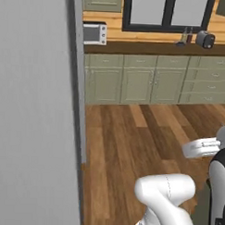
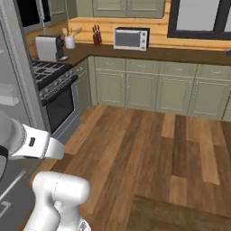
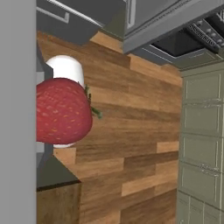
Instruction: Take the strawberry from the fridge and place it on top of the pancake, located on the dining counter.
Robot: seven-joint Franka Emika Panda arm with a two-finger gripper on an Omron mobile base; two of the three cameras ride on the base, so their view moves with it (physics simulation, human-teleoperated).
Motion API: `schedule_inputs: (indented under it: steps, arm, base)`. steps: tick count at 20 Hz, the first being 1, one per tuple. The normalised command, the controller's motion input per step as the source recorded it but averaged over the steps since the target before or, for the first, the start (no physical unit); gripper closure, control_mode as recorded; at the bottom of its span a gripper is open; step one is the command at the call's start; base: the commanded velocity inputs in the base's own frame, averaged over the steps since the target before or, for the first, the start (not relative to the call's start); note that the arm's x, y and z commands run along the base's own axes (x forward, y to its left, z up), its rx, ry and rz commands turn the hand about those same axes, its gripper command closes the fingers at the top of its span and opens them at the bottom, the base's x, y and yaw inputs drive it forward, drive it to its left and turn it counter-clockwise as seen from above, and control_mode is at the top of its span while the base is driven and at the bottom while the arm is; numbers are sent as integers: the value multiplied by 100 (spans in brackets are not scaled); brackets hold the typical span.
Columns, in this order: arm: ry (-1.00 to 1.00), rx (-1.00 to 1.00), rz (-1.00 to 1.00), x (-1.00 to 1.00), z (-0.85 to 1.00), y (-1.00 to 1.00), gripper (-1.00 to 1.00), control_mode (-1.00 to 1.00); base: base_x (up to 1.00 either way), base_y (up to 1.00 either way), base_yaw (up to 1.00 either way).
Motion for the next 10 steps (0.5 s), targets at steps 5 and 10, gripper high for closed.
schedule_inputs:
  steps: [5, 10]
  arm:
    - [0, 0, 0, 0, 0, 0, 100, 100]
    - [0, 0, 0, 0, 0, 0, 100, 100]
  base:
    - [-100, -7, -13]
    - [-100, -2, -13]
